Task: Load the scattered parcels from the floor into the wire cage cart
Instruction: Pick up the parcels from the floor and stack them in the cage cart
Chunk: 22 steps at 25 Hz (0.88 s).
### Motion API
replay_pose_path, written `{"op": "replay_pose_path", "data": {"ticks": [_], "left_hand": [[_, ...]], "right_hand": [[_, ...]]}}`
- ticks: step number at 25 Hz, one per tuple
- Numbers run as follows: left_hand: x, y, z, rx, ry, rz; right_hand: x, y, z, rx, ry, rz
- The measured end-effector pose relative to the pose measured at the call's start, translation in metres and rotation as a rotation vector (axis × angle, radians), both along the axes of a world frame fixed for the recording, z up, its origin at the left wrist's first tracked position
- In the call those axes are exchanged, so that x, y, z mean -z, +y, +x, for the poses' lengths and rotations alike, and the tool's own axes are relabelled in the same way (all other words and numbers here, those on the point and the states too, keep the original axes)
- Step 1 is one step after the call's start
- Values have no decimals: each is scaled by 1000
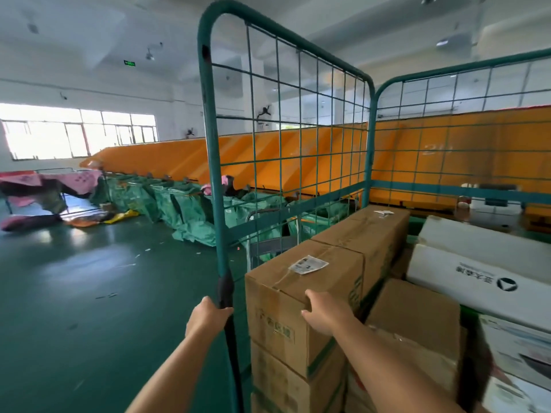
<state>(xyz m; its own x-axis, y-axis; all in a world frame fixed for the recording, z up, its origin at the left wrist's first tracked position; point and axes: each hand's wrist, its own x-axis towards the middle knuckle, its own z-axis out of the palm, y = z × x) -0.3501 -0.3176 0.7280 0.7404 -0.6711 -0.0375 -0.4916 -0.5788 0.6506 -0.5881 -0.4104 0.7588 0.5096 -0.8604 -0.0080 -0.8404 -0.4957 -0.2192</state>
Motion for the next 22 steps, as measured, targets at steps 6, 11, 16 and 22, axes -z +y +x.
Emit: {"op": "replay_pose_path", "data": {"ticks": [6, 11, 16, 22], "left_hand": [[35, -34, 21, -2, 142, -95], [43, -44, 6, -99, 456, -277], [40, -29, -21, -170, 593, -411], [26, 3, -67, -346, 789, -531]], "right_hand": [[2, 0, 13, 100, 35, -118], [1, 6, 11, 125, 22, -89], [12, 24, -11, 100, 67, -24], [26, 36, -77, 87, 13, 41]]}}
